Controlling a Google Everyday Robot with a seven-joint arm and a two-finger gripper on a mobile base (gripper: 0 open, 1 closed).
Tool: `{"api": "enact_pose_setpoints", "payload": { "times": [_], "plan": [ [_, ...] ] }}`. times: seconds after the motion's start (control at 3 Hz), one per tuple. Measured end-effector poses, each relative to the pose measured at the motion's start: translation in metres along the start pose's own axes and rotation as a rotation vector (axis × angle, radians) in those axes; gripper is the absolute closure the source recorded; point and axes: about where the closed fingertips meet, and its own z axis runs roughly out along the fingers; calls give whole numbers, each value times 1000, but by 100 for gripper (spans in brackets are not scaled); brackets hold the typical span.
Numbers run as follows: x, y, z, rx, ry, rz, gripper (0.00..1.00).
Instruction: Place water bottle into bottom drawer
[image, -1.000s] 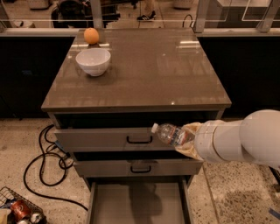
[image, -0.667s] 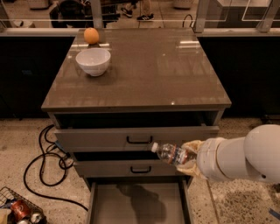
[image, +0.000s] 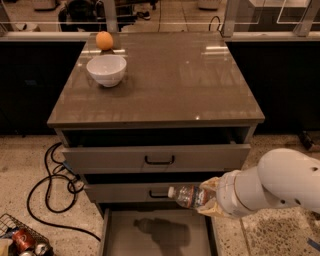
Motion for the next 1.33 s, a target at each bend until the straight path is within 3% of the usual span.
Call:
{"api": "enact_pose_setpoints", "payload": {
  "times": [0.33, 0.67, 1.0, 1.33],
  "plan": [
    [23, -16, 42, -51, -21, -29, 100],
    [48, -18, 81, -85, -81, -35, 100],
    [73, -2, 104, -113, -135, -34, 100],
    [73, -3, 112, -126, -139, -32, 100]
  ]
}}
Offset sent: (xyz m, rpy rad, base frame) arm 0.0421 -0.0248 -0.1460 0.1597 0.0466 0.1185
